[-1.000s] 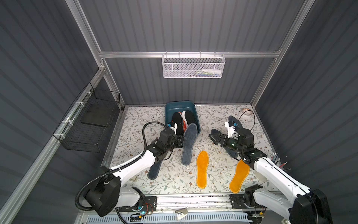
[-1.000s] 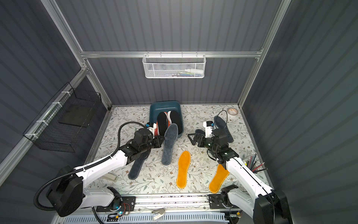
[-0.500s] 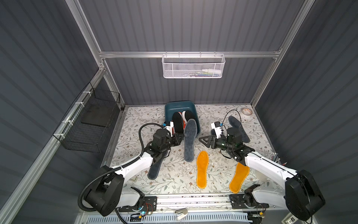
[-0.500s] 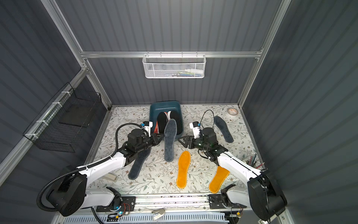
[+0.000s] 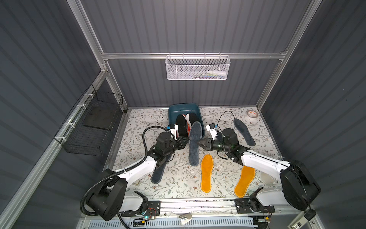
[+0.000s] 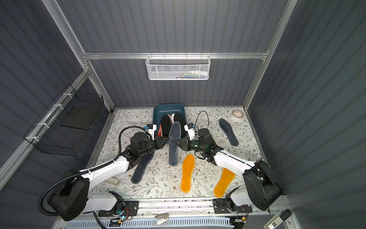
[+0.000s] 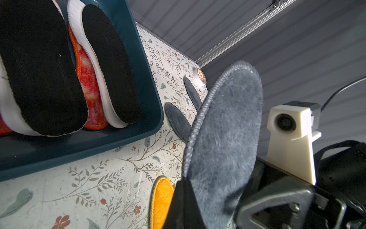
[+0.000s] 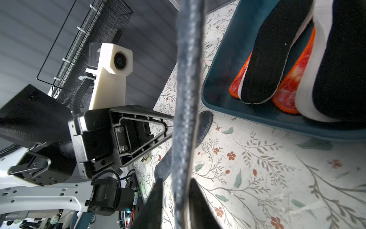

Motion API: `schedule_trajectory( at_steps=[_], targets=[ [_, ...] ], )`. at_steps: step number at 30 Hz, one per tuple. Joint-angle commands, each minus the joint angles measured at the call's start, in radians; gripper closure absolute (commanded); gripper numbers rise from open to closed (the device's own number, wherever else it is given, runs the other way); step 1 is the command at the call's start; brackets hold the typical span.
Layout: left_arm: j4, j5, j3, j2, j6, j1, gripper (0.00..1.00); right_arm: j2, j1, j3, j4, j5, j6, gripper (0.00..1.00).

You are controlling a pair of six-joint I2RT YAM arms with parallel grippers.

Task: Put the insoles into the storage box
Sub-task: Pick up the insole from the center of the board, then place the insole in the storage box.

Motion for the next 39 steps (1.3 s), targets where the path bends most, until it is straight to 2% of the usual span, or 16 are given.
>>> schedule_trajectory(
  at_steps=[1,2,11,12,13,14,15,22,29,39],
  targets=[
    [0.009,0.019,-0.014,-0.021,-0.006,0.008,1.00,0.012,0.002,0.029,0.013,0.009,0.015,0.95],
    [0.008,0.018,-0.013,-0.024,-0.006,0.008,1.00,0.012,0.001,0.029,0.007,0.017,0.015,0.99],
    [-0.047,-0.004,-0.001,-0.055,0.025,0.009,1.00,-0.001,-0.003,0.042,-0.054,0.095,0.011,1.00],
    [-0.057,-0.005,0.001,-0.062,0.030,0.009,0.85,-0.001,-0.006,0.047,-0.062,0.100,0.012,1.00],
    [-0.057,-0.003,-0.001,-0.070,0.036,0.010,0.57,0.002,-0.011,0.056,-0.075,0.103,0.012,1.00],
    [-0.057,-0.001,-0.003,-0.085,0.040,0.009,0.19,0.006,-0.016,0.066,-0.092,0.104,0.011,1.00],
    [-0.065,-0.006,-0.006,-0.100,0.046,0.009,0.01,0.012,-0.023,0.080,-0.108,0.098,0.006,1.00],
    [-0.265,-0.143,0.011,-0.268,0.127,0.009,0.00,0.093,-0.062,0.264,-0.285,0.079,-0.071,1.00],
    [-0.504,-0.307,0.001,-0.456,0.180,0.008,0.00,0.272,-0.076,0.523,-0.388,0.012,-0.130,1.00],
    [-0.755,-0.402,-0.008,-0.681,0.179,0.008,0.00,0.578,-0.092,0.911,-0.491,-0.025,-0.189,1.00]
  ],
)
